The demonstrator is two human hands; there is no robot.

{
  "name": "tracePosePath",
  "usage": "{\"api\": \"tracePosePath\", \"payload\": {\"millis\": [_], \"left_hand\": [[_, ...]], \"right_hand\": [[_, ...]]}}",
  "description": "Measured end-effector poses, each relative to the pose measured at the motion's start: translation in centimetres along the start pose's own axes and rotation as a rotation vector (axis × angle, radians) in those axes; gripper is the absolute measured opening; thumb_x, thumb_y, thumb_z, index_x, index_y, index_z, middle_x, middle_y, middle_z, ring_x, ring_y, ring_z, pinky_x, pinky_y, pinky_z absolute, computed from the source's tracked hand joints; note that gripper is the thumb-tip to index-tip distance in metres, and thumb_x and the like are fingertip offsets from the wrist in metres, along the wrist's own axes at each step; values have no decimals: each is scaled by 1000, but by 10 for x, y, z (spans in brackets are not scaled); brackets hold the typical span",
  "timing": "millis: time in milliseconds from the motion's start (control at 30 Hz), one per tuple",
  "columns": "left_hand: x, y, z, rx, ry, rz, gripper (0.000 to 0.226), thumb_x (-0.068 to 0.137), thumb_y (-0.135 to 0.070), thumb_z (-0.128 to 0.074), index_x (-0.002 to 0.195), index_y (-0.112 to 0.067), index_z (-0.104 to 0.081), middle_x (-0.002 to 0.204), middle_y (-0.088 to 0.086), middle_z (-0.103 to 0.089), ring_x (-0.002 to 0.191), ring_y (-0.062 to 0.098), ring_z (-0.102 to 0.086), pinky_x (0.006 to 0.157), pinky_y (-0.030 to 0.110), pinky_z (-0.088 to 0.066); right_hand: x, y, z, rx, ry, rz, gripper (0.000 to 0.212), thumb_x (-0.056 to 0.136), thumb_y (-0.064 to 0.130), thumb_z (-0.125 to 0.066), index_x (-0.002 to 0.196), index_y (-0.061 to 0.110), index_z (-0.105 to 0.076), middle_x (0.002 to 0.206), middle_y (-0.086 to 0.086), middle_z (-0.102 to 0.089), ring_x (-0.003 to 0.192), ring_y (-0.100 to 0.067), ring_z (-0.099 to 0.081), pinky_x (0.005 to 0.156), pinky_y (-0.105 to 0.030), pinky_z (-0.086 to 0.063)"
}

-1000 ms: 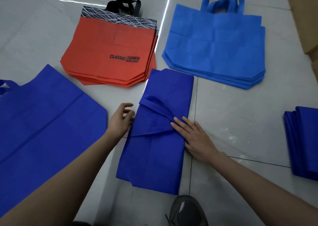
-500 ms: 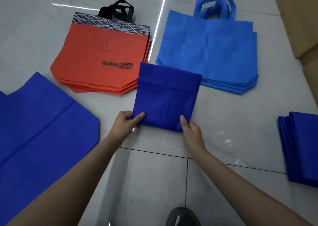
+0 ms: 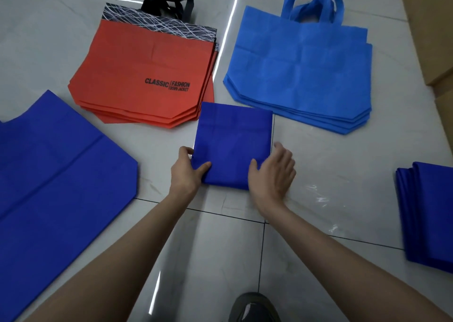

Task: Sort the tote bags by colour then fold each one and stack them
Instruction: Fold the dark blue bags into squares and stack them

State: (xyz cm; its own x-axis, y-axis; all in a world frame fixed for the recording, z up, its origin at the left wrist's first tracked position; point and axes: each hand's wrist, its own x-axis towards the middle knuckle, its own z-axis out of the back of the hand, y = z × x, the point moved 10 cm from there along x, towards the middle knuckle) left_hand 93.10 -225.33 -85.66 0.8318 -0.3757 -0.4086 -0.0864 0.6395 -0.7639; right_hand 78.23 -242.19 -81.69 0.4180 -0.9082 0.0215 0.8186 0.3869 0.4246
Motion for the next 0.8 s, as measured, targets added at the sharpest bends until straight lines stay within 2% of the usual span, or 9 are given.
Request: {"api": "tracePosePath", "payload": {"millis": [67, 167, 233, 300, 400, 500, 667, 733, 800], "left_hand": [[-13, 6, 0, 51, 19, 8, 46, 86, -25, -67, 122, -11, -41, 120, 12, -55, 96, 23, -53, 81, 33, -47], [-33, 24, 5, 145, 44, 28, 49, 86, -27, -66, 124, -11, -40, 125, 12, -53, 107, 26, -55, 85, 37, -49], [-45, 32, 10, 245, 8, -38, 50, 87, -26, -65, 126, -8, -41, 125, 13, -51, 108, 27, -54, 86, 38, -49], [-54, 23, 13, 479, -112, -241, 47, 88, -21, -62, 128, -3, -44, 126, 19, -48, 110, 33, -51, 89, 43, -45], [-56, 1, -15, 670, -113, -500, 48, 90, -20, -38, 134, -3, -44, 143, 19, -40, 133, 34, -37, 106, 48, -31], [-42, 4, -42, 737, -23, -492, 58, 95, -34, -14, 146, -9, -28, 155, 6, -21, 142, 18, -10, 112, 38, -10], [-36, 15, -49, 799, -73, -477, 56, 97, -37, -12, 147, -11, -20, 153, 0, -11, 142, 15, -9, 114, 36, -8], [-35, 14, -48, 806, -84, -477, 55, 98, -37, -13, 147, -12, -21, 153, 0, -14, 142, 16, -9, 115, 34, -5], [-34, 15, -48, 819, -79, -482, 55, 98, -36, -16, 146, -12, -25, 153, 3, -21, 141, 17, -14, 114, 33, -5]], "right_hand": [[-17, 34, 10, -87, -113, 377, 50, 88, 30, -53, 135, 15, -42, 137, -12, -47, 124, -30, -43, 102, -42, -33], [-45, 48, -23, -182, 49, 589, 52, 93, 40, -32, 140, 23, -42, 147, -8, -40, 135, -31, -37, 109, -50, -28], [-61, 44, -53, -247, 190, 613, 53, 94, 44, -27, 140, 25, -44, 149, -6, -39, 137, -32, -35, 108, -56, -29], [-66, 36, -72, -303, 264, 613, 53, 94, 46, -25, 141, 27, -43, 149, -4, -38, 138, -31, -33, 108, -57, -31], [-64, 30, -81, -332, 289, 606, 53, 95, 47, -24, 142, 28, -40, 150, -3, -36, 139, -30, -32, 109, -53, -24], [-63, 31, -82, -343, 288, 628, 53, 97, 47, -21, 144, 29, -35, 153, -1, -32, 141, -27, -28, 111, -49, -20], [-39, 2, -67, -292, 291, 541, 54, 97, 42, -14, 149, 29, -12, 158, 5, -11, 144, -13, -7, 114, -43, -4], [-36, 9, -55, -285, 231, 560, 53, 96, 39, -22, 146, 23, -32, 153, -3, -31, 141, -19, -28, 112, -45, -18], [-22, 26, -45, -267, 147, 604, 48, 93, 36, -33, 133, 16, -53, 136, -10, -52, 123, -27, -51, 107, -48, -31]]}}
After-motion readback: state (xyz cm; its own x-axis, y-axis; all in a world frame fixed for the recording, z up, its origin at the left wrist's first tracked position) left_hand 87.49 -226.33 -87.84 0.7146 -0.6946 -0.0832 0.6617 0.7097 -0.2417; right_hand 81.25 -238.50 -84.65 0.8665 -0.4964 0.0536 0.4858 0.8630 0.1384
